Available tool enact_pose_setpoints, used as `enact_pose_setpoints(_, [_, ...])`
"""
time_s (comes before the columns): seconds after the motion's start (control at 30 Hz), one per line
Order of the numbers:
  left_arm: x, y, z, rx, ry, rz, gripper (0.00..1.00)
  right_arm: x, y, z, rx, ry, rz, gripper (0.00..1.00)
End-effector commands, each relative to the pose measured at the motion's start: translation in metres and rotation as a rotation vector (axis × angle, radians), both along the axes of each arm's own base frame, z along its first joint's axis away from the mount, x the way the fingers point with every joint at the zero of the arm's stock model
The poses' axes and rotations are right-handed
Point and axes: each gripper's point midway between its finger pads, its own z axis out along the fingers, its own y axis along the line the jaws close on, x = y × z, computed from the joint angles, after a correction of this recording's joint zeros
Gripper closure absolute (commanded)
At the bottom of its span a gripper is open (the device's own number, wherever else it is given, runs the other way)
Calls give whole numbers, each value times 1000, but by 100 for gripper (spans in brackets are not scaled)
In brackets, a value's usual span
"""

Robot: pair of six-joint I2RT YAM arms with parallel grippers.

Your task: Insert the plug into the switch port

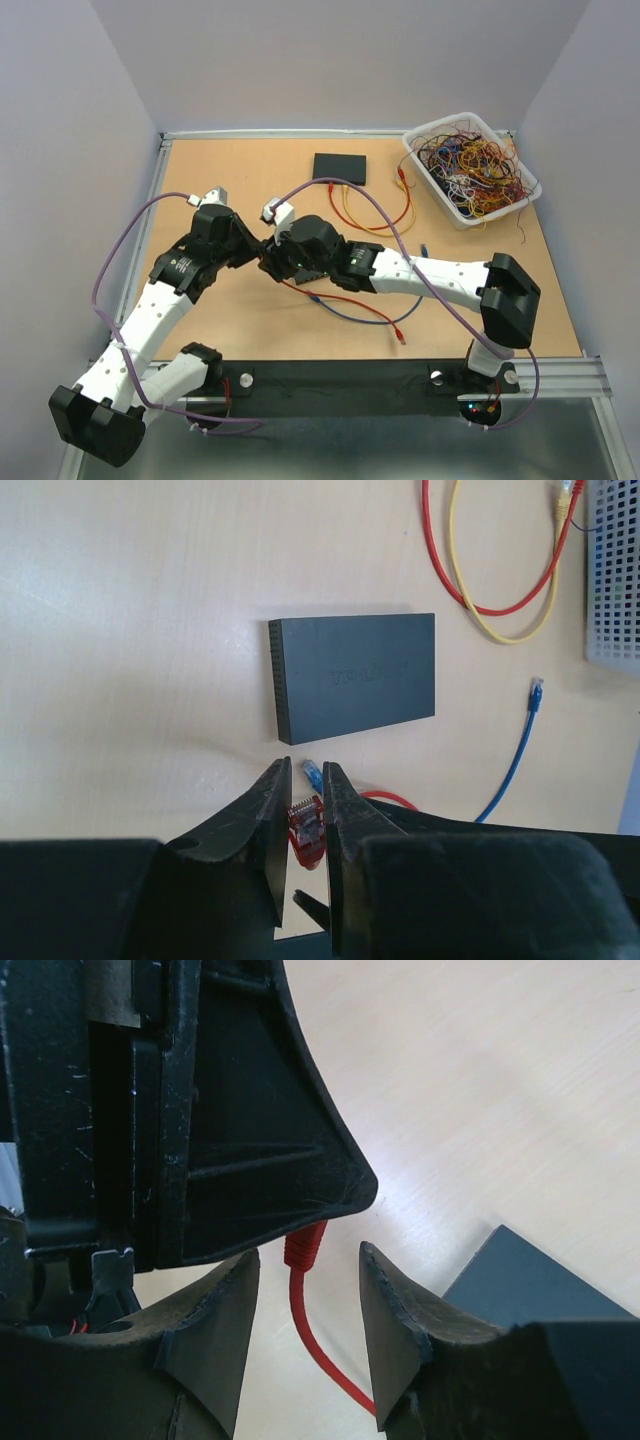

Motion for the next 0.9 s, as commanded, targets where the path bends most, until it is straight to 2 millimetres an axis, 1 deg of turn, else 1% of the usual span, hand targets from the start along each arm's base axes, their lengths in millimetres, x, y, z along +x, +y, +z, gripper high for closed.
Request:
enact_pose_setpoints(0.0, [7, -6, 12, -46, -39, 4, 100, 4, 12, 30, 59, -50, -29, 51])
enact_pose_setpoints(0.17, [7, -6, 12, -51, -44, 7, 100, 7, 13, 30, 54, -62, -69, 54])
enact_pose_setpoints(0.27, [7, -6, 10, -49, -38, 7, 100, 16, 11, 24, 40, -69, -120, 59])
enact_pose_setpoints(0.3, [7, -6, 10, -49, -38, 7, 100, 17, 10, 26, 41, -74, -130, 61])
enact_pose_setpoints(0.4, [7, -6, 9, -49, -38, 7, 100, 21, 9, 24, 35, -78, -158, 71])
enact_pose_setpoints(0.43, [7, -6, 9, -50, -38, 8, 100, 22, 9, 23, 34, -77, -161, 73])
enact_pose_setpoints(0.5, [7, -6, 9, -54, -40, 10, 100, 22, 8, 21, 28, -78, -165, 73])
enact_pose_setpoints(0.53, [5, -11, 11, -71, -35, -11, 100, 22, 9, 19, 26, -76, -165, 73])
enact_pose_setpoints(0.63, [5, -11, 9, -71, -32, -12, 100, 22, 9, 16, 20, -72, -166, 73])
enact_pose_setpoints(0.77, [6, -12, 9, -76, -32, -11, 100, 23, 10, 17, 25, -71, -173, 73])
enact_pose_setpoints(0.87, [6, -11, 9, -76, -30, -7, 100, 24, 10, 18, 26, -76, -182, 69])
